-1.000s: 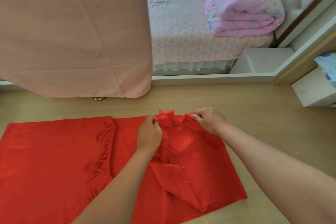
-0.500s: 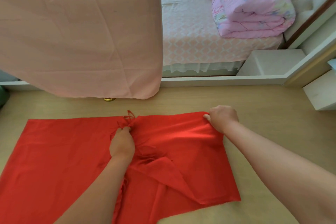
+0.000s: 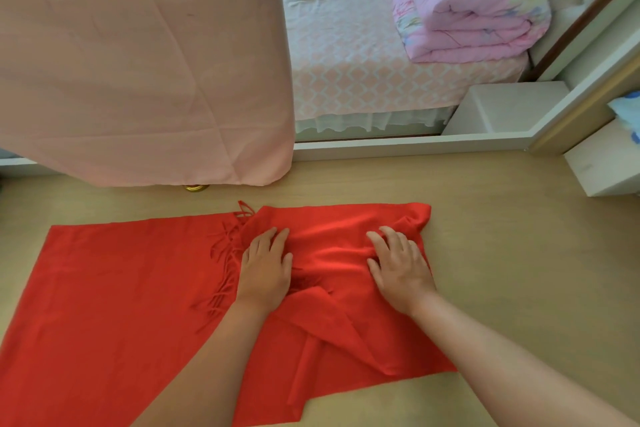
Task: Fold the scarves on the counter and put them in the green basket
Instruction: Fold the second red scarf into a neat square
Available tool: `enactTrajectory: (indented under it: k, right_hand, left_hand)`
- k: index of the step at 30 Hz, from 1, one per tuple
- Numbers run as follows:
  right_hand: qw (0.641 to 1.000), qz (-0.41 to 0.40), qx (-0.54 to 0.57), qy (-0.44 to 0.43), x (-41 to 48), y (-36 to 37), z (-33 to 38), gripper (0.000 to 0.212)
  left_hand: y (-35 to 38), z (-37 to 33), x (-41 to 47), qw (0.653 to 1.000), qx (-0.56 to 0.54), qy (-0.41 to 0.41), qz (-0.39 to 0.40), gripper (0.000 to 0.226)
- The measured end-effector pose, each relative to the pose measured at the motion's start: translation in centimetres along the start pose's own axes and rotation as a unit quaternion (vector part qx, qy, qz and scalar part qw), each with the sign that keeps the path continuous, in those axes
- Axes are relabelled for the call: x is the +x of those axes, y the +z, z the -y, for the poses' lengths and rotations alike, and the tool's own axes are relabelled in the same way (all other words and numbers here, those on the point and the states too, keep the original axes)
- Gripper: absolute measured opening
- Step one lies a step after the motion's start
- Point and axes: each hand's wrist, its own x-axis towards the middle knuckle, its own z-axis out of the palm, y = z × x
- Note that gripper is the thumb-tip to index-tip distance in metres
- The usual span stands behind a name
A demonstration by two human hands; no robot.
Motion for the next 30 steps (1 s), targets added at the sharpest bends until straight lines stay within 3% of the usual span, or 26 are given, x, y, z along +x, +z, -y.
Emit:
enactTrajectory:
  k: [3,7,11,16,21,24,26,28,30]
  right_hand:
    - [0.999,-0.013,-0.002,0.032,-3.1,0.3,0.1,0.062]
    - [0.999,0.041,0.003,-0.005,-6.6,0.6,1.3,0.066]
    - [0.99,0.117,0.029,0.075,-9.4,0.9,0.9,0.074]
    - [0.975,0.168,0.009,0.141,-12.7,-0.7,-1.1,0.08]
    - [0.943,0.233,-0.05,0.233,-14.4,-3.2,-1.2,0.07]
    - [0.949,0.209,-0.043,0.232,-14.8,-3.6,0.7,0.074]
    - [0.965,0.156,-0.026,0.209,-15.3,-3.7,2.3,0.063]
    - [0.97,0.142,-0.002,0.198,-16.0,-3.6,3.9,0.051]
    - [0.966,0.15,0.041,0.208,-16.8,-3.5,5.4,0.048]
  left_hand:
    - [-0.6,-0.1,-1.6,0.998,-0.014,0.032,-0.056,0.043]
    - [-0.5,-0.3,-5.4,0.989,-0.014,0.033,-0.144,0.031]
    - [0.8,0.8,-8.4,0.992,-0.001,0.074,-0.103,0.016]
    - [3.1,4.5,-10.6,0.995,0.046,0.088,0.02,0.076]
    - [2.3,5.1,-10.5,0.989,0.067,0.091,0.093,0.096]
    - [1.2,4.3,-10.7,0.988,0.102,0.07,0.092,0.09]
    - [0.3,3.4,-10.7,0.991,0.09,0.091,0.03,0.069]
    - [0.0,1.8,-10.5,0.984,0.056,0.162,-0.039,0.04]
    - [-0.1,-0.6,-9.9,0.967,0.002,0.254,-0.031,0.027]
